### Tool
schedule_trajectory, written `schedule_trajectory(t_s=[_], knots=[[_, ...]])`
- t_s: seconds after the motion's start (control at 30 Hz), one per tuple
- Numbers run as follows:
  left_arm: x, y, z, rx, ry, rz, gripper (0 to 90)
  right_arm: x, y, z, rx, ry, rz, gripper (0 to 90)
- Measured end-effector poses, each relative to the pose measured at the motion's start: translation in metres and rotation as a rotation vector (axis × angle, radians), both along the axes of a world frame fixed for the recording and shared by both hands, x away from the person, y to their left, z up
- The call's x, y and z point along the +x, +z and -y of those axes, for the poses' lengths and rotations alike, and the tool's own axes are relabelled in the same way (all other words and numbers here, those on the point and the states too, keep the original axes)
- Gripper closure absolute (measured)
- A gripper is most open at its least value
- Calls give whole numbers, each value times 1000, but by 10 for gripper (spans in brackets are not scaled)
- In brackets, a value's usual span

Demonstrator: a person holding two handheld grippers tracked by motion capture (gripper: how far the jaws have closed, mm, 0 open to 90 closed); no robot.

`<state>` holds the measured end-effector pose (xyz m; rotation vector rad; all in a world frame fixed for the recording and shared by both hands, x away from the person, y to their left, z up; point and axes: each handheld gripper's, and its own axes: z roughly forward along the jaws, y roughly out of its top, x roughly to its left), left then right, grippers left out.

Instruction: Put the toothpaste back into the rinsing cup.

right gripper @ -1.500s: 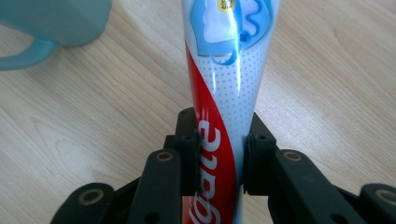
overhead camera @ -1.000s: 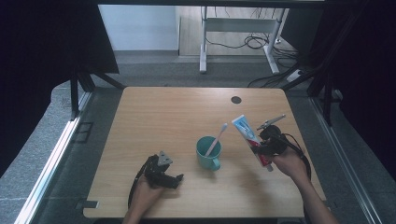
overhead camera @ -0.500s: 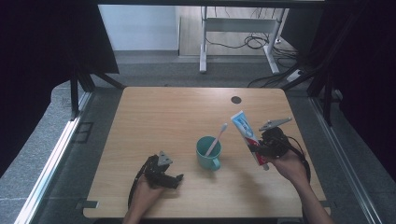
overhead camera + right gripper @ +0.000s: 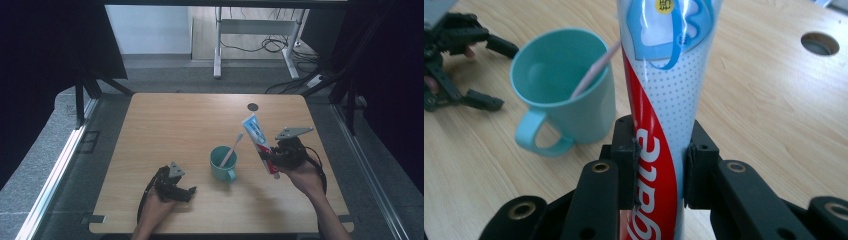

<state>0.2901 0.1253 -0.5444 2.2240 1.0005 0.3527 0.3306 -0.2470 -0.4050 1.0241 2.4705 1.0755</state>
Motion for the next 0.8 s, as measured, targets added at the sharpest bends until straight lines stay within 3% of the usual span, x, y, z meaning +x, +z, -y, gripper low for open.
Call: schedule_trajectory(t_s=[0.37,0.8], knots=[[0,0,0,1,-1,-1,35,-1,2,-11,64,32,49,719],[0,0,0,1,-1,-1,35,-1,3,-24,103,50,83,719]])
